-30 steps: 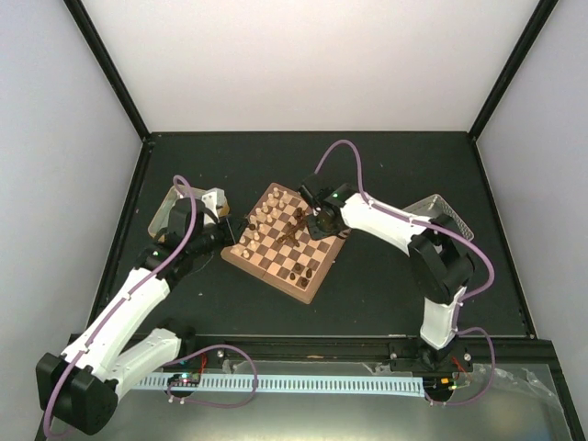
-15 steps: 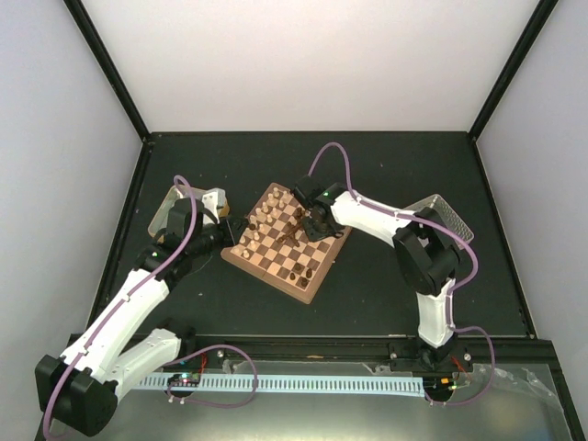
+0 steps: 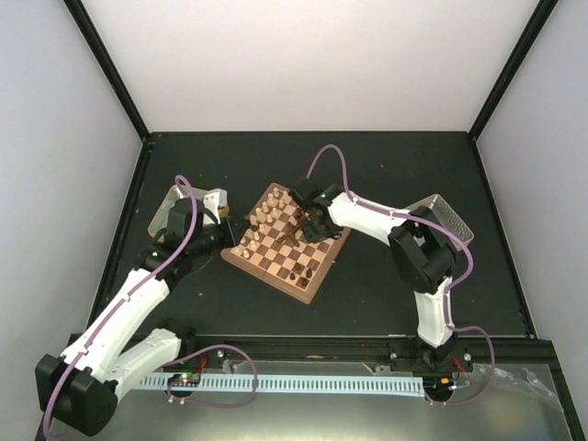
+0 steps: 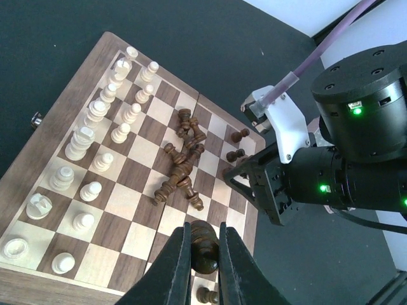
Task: Set up the chess pieces on the board
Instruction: Place the chess piece on the chessboard.
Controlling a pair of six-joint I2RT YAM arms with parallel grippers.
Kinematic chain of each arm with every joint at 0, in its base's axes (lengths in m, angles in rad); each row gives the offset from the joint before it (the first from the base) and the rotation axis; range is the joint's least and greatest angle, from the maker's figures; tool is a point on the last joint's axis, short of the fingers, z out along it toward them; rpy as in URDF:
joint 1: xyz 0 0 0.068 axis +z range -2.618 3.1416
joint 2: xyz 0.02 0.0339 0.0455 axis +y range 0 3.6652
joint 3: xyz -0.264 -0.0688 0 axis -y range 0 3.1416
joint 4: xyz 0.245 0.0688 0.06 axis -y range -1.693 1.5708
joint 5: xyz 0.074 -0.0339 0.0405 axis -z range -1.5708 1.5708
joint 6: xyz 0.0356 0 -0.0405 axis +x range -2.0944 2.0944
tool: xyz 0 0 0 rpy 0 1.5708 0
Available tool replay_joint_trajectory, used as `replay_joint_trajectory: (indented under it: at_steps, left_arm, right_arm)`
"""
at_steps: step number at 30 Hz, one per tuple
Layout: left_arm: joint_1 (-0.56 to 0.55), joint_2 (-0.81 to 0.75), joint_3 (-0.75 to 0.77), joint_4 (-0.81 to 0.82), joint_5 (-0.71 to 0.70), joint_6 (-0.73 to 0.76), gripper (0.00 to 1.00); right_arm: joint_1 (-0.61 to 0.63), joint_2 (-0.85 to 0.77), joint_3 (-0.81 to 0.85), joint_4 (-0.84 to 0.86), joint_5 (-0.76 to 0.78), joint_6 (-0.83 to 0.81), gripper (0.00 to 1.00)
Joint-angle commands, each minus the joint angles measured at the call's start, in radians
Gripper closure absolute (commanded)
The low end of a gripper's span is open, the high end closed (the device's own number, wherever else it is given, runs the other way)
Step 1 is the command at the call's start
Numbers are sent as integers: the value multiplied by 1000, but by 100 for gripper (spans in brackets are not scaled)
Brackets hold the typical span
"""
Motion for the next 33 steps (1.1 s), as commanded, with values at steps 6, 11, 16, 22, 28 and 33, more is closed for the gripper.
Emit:
replay_joint_trajectory:
  at_steps: [6,11,16,22,28,33]
  left_arm:
    - [3,23,32,21,67,9,98]
    - [-28,68,53,16,90,18,98]
    - [-128,145,90,15,52,17,98]
    - [-317,302,182,16,-106,20,98]
    - [-475,504,308,-28,-238,62,98]
    - [-603,663,431,-85,-396,77,98]
  right_arm:
    - [4,-100,-19,49,-12,43,60]
    - [-2,-253,-108,126,9,95,58]
    - [-25,-459,-266,221,54,174,56]
    - [-57,-708,-495,296,89,262,53]
    - [-81,-915,-666,311,98,324,53]
    - [-113,-1092,-758,340,137,349,49]
